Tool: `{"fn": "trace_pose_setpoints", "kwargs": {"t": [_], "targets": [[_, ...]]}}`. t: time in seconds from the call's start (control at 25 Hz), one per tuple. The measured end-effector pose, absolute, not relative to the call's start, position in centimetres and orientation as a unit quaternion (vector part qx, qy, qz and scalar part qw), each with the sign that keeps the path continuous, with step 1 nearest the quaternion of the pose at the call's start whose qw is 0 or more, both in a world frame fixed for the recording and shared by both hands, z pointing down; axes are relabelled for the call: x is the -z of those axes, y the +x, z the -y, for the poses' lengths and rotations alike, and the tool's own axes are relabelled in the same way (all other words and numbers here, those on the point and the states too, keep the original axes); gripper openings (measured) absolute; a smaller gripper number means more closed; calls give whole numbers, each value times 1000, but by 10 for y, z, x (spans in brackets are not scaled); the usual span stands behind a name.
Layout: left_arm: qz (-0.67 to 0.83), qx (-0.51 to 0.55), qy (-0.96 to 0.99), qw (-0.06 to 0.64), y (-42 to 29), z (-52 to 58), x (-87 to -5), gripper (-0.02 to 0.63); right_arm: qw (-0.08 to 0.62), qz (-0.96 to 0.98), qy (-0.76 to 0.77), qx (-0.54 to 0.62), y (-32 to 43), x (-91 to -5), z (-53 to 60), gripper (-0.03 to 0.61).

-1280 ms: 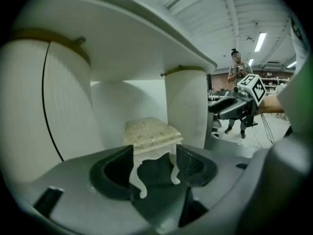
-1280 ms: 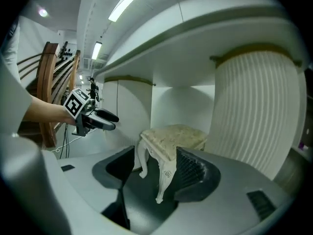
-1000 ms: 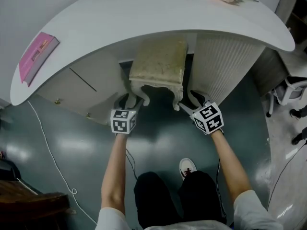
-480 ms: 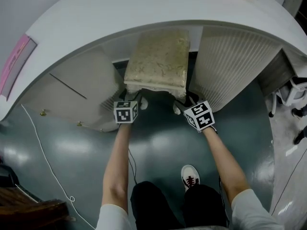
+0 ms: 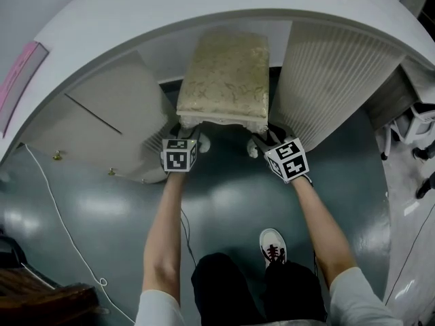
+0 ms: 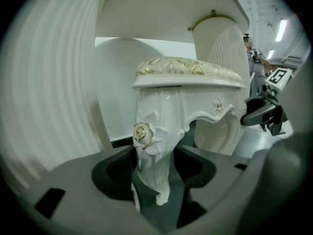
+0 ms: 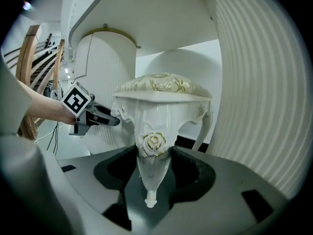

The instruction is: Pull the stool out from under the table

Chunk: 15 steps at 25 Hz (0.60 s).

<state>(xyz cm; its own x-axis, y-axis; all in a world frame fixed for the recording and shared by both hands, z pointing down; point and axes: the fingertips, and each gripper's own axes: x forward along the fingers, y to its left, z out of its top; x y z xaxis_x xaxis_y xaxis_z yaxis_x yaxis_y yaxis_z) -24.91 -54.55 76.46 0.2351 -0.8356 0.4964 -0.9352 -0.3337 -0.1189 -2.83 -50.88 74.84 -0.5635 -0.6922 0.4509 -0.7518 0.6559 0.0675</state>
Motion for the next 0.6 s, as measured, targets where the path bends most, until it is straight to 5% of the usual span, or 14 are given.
{"fn": "trace_pose_setpoints", "kwargs": {"t": [0.6], "targets": [[534,-205,812,116,-224,421,-766,230,251,871,417,-70,-2,-751,417,235]]}}
